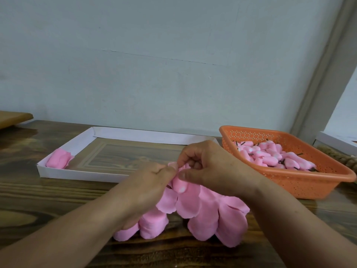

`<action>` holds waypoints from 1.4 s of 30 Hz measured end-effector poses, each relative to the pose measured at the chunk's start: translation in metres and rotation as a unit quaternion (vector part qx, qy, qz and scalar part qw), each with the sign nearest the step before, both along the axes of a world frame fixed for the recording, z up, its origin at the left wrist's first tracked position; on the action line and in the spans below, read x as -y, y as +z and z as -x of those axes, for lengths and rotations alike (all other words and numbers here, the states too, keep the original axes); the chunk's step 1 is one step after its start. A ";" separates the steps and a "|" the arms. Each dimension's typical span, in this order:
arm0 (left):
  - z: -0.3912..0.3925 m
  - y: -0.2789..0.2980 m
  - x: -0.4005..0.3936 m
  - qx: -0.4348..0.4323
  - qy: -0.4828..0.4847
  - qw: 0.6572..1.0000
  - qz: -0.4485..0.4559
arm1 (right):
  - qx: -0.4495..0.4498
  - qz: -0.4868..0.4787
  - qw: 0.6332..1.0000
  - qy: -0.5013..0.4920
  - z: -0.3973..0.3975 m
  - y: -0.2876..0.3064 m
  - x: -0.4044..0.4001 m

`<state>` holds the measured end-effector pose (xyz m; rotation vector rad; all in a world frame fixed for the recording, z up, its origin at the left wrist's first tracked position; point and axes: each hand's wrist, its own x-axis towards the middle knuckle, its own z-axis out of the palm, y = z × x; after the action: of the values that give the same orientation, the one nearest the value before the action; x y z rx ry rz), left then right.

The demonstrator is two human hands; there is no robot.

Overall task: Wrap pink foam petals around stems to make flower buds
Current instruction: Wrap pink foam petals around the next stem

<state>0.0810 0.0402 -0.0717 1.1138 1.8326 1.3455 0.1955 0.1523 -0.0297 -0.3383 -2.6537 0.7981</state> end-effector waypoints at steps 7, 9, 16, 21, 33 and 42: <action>-0.004 0.005 0.006 -0.019 -0.029 0.999 0.003 | 0.018 -0.006 1.000 -0.005 0.002 -0.001 -0.001; -0.003 0.005 0.006 -0.003 -0.034 0.999 0.021 | 0.025 -0.013 1.000 -0.010 0.001 -0.001 0.000; 0.006 0.004 0.000 0.190 -0.025 0.982 -0.007 | -0.001 0.068 0.998 -0.014 -0.004 0.007 -0.004; 0.008 -0.001 -0.002 0.239 -0.056 0.969 -0.005 | 0.008 0.070 0.997 -0.018 -0.005 0.005 -0.003; 0.002 0.003 0.003 0.235 -0.076 0.969 -0.021 | 0.005 0.137 0.991 -0.009 -0.002 -0.001 -0.007; 0.006 0.003 0.002 0.241 -0.085 0.967 -0.011 | 0.013 0.250 0.968 0.013 -0.009 0.006 -0.010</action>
<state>0.0749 0.0380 -0.0684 0.8370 1.3422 1.3892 0.2049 0.1625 -0.0239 -0.4392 -2.4491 1.4809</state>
